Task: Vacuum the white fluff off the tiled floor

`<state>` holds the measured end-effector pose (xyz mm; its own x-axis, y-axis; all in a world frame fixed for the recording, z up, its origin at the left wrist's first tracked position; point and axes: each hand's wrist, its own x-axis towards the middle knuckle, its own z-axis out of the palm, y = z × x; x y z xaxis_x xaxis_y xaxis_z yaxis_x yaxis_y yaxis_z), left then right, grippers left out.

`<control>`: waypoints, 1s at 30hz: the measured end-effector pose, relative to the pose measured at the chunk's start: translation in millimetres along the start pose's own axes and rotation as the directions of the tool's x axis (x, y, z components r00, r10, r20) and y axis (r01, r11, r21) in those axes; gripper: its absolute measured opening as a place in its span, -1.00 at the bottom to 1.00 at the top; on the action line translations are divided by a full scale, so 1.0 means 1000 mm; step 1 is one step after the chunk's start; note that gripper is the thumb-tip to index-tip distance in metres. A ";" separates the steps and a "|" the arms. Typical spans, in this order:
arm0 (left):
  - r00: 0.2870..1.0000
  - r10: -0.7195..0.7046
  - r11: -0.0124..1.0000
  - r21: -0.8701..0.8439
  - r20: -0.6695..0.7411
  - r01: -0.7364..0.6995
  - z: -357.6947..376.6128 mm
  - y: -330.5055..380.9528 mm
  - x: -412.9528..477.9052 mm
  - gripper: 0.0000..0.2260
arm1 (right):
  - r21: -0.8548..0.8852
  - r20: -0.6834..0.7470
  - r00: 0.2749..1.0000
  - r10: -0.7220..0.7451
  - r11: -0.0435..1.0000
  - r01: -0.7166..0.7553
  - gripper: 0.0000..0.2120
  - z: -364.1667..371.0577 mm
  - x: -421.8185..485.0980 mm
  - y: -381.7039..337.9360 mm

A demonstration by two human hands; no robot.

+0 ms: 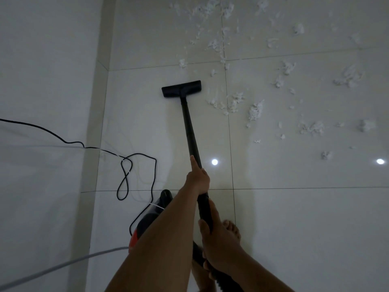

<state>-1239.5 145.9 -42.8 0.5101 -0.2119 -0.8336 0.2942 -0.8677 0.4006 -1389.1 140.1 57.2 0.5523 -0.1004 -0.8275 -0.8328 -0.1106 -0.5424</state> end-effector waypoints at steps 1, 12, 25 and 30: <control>1.000 -0.004 1.000 0.001 0.001 0.004 -0.001 0.002 -0.006 -0.39 | -0.002 0.004 1.000 -0.011 1.000 0.011 -0.40 -0.003 -0.006 -0.004; 0.999 -0.035 0.999 -0.017 0.005 0.035 -0.023 0.016 -0.001 -0.40 | -0.042 0.017 1.000 -0.001 0.999 0.002 -0.40 -0.015 0.003 -0.028; 1.000 -0.030 0.999 0.011 0.007 0.030 -0.079 0.049 0.070 -0.39 | 0.041 -0.048 0.999 -0.010 0.999 0.012 -0.39 -0.015 0.083 -0.073; 1.000 -0.027 0.999 0.041 -0.005 0.027 -0.103 0.058 0.088 -0.40 | 0.037 -0.116 0.993 -0.012 0.999 0.016 -0.45 -0.001 0.112 -0.090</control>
<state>-1094.7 123.2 -53.4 0.5057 -0.1863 -0.8424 0.2747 -0.8908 0.3619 -1252.3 137.5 13.0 0.5626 -0.2131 -0.7988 -0.8246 -0.0759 -0.5606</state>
